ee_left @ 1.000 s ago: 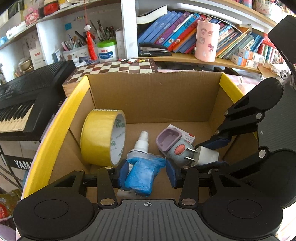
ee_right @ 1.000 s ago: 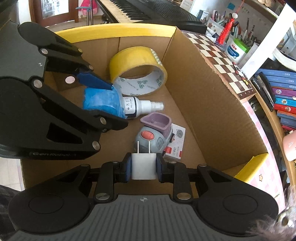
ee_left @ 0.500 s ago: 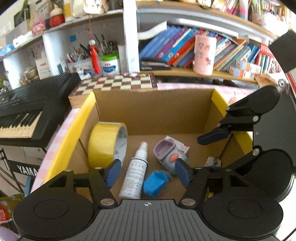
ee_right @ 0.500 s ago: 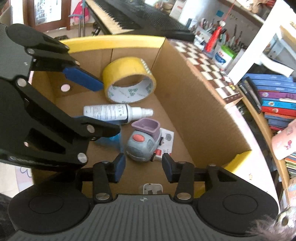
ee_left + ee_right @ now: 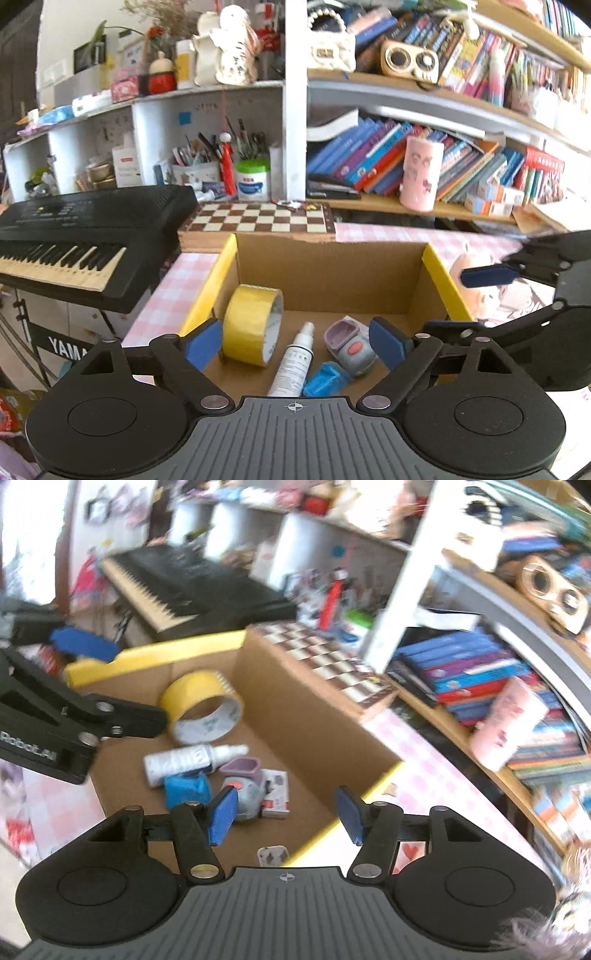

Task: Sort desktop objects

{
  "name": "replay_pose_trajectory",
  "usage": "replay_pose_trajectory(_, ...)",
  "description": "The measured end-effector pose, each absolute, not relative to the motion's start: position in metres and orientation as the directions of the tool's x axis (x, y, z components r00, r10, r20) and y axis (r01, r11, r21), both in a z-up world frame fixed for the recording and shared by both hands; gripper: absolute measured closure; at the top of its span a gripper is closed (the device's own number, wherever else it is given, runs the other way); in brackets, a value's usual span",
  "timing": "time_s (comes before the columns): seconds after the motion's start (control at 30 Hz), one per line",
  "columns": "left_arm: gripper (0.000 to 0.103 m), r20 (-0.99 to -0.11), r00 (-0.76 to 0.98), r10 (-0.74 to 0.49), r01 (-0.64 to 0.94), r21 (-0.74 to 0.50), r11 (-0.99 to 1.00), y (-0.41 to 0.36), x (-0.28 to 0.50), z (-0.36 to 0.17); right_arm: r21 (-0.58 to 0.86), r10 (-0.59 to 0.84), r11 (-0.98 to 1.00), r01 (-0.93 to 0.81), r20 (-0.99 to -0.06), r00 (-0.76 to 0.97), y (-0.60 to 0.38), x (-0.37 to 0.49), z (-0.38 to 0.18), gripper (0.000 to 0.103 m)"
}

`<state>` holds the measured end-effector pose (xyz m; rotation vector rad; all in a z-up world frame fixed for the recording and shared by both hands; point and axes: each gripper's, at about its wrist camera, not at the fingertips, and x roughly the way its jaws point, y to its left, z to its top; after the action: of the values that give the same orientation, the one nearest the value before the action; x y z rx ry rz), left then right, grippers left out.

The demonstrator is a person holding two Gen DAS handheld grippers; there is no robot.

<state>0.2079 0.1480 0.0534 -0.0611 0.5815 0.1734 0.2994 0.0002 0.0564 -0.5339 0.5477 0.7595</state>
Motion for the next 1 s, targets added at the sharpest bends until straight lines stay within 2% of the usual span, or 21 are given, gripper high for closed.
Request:
replay_pose_trajectory(0.1,0.012,-0.535,0.831,0.152,-0.191,-0.018,0.981,0.148,0.196,0.058,-0.217,0.474,0.682,-0.699,-0.596,0.648,-0.012,0.291,0.062,0.046)
replay_pose_trajectory(0.23,0.012,-0.518,0.841,0.157,-0.202,-0.032,0.979,0.145,0.179,0.061,-0.207,0.439,0.761,-0.615,-0.534,0.722,-0.028,0.27,0.069,0.037)
replay_pose_trajectory(0.3,0.011,-0.513,0.843,0.16,-0.204,-0.03,0.979,0.143,0.17,0.063,-0.201,0.421,0.788,-0.582,-0.515,0.747,-0.036,0.26,0.07,0.036)
replay_pose_trajectory(0.6,0.011,-0.513,0.846,0.144,-0.172,-0.006,0.985,0.13,0.126,0.064,-0.16,0.362,0.865,-0.476,-0.46,0.811,-0.065,0.206,0.078,0.036)
replay_pose_trajectory(0.77,0.01,-0.503,0.85,0.16,-0.192,-0.012,0.981,0.124,0.103,0.064,-0.153,0.308,0.901,-0.407,-0.436,0.846,-0.081,0.177,0.077,0.031)
replay_pose_trajectory(0.9,0.003,-0.492,0.851,0.184,-0.223,-0.02,0.975,0.119,0.087,0.061,-0.132,0.254,0.931,-0.34,-0.433,0.865,-0.092,0.157,0.073,0.026)
replay_pose_trajectory(1.0,0.002,-0.491,0.851,0.187,-0.231,-0.029,0.973,0.115,0.077,0.059,-0.113,0.219,0.95,-0.292,-0.428,0.877,-0.099,0.139,0.069,0.024)
